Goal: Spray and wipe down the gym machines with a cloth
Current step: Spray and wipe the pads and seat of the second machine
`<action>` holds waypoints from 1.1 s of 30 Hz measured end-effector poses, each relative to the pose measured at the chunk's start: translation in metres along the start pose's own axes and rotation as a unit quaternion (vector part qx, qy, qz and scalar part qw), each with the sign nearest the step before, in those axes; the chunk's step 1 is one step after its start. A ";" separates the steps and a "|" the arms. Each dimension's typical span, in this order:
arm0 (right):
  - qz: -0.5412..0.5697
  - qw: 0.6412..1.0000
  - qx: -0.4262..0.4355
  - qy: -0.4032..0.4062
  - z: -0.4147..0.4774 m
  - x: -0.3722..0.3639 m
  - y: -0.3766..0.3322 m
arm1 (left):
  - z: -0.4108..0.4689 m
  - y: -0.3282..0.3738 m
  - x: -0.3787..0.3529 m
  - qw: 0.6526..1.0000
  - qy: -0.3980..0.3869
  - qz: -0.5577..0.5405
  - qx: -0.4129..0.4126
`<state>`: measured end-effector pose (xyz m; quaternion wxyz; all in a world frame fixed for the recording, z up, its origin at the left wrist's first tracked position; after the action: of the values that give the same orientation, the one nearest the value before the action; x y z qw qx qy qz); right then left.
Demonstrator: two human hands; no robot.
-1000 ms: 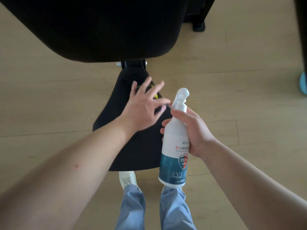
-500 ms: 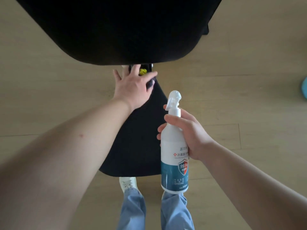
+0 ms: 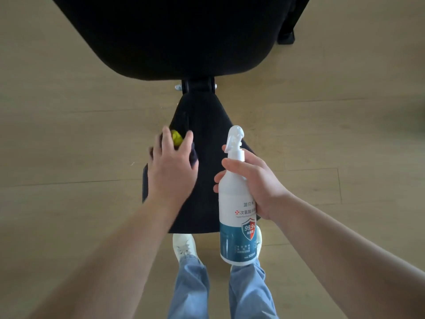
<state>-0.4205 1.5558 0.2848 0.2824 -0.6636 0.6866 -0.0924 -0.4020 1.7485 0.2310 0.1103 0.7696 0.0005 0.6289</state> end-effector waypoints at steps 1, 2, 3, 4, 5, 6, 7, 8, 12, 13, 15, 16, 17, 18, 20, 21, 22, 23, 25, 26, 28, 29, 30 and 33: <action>-0.004 1.000 0.001 -0.001 0.000 -0.003 0.000 | -0.017 0.003 -0.001 1.000 -0.015 0.008 0.011; -0.010 1.000 0.003 -0.001 0.001 -0.006 0.000 | -0.029 0.005 -0.001 0.999 -0.027 0.009 0.020; -0.018 1.000 0.005 -0.001 0.002 -0.009 0.000 | -0.035 0.005 -0.002 0.999 -0.035 0.010 0.028; -0.024 1.000 0.007 -0.003 0.004 -0.011 0.001 | -0.035 0.004 -0.002 0.999 -0.041 0.011 0.033; -0.027 1.000 0.007 -0.004 0.005 -0.013 0.001 | -0.029 0.004 -0.001 0.998 -0.045 0.016 0.034; -0.024 1.000 0.006 -0.007 0.006 -0.016 0.001 | -0.021 0.004 0.000 0.998 -0.047 0.023 0.032; -0.020 1.000 0.005 -0.009 0.008 -0.017 0.001 | -0.011 0.004 -0.001 0.998 -0.046 0.027 0.025; -0.013 1.000 0.003 -0.010 0.010 -0.019 0.001 | 0.003 0.005 -0.002 0.999 -0.044 0.027 0.015; 0.019 1.000 -0.006 -0.011 0.016 -0.027 0.000 | 0.076 0.011 -0.004 0.999 -0.040 -0.003 -0.020; 0.029 0.999 -0.007 -0.010 0.017 -0.028 0.000 | 0.093 0.010 -0.004 0.999 -0.034 -0.008 -0.030; 0.040 0.999 -0.003 -0.011 0.017 -0.027 0.001 | 0.118 0.004 -0.004 0.998 -0.009 -0.036 -0.060; 0.039 0.999 0.001 -0.010 0.016 -0.026 0.003 | 0.125 -0.002 -0.004 0.995 0.005 -0.062 -0.077; 0.036 0.999 0.005 -0.005 0.014 -0.024 0.005 | 0.127 -0.007 -0.004 0.991 0.018 -0.089 -0.100; 0.030 0.999 0.009 0.001 0.013 -0.022 0.007 | 0.125 -0.012 -0.003 0.985 0.032 -0.111 -0.126; 0.020 1.000 0.014 0.014 0.009 -0.019 0.013 | 0.111 -0.021 -0.002 0.973 0.071 -0.140 -0.166; 0.019 0.999 0.016 0.019 0.007 -0.018 0.016 | 0.099 -0.024 0.000 0.969 0.090 -0.152 -0.170; 0.019 0.999 0.019 0.022 0.005 -0.018 0.018 | 0.085 -0.027 0.001 0.967 0.107 -0.161 -0.163; 0.018 0.999 0.022 0.025 0.003 -0.018 0.020 | 0.068 -0.030 0.002 0.967 0.121 -0.166 -0.152; 0.021 0.999 0.024 0.026 0.001 -0.020 0.024 | 0.034 -0.038 0.003 0.968 0.137 -0.168 -0.123; 0.021 0.999 0.025 0.025 0.001 -0.021 0.025 | 0.019 -0.041 0.003 0.969 0.140 -0.172 -0.106; 0.011 0.999 0.025 0.024 0.001 -0.023 0.026 | -0.007 -0.045 0.002 0.969 0.147 -0.178 -0.087; 0.005 0.999 0.026 0.024 0.002 -0.024 0.025 | -0.016 -0.044 0.000 0.967 0.158 -0.178 -0.096; -0.001 0.999 0.028 0.025 0.002 -0.025 0.025 | -0.022 -0.043 -0.002 0.962 0.173 -0.178 -0.113; -0.011 0.999 0.026 0.024 0.004 -0.024 0.024 | -0.019 -0.042 -0.003 0.958 0.185 -0.172 -0.133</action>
<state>-0.4396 1.5827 0.2758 0.2820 -0.6612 0.6830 -0.1298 -0.4148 1.7919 0.2249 0.3160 0.6065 0.0695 0.7263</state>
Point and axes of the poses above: each hand's wrist, its own z-axis towards the middle knuckle, its own x-axis out of the back of the hand, y = z × x, the point moved 1 cm from there along z, towards the middle knuckle, and after that the axes turned 8 degrees about -x, right-handed, at the moved point
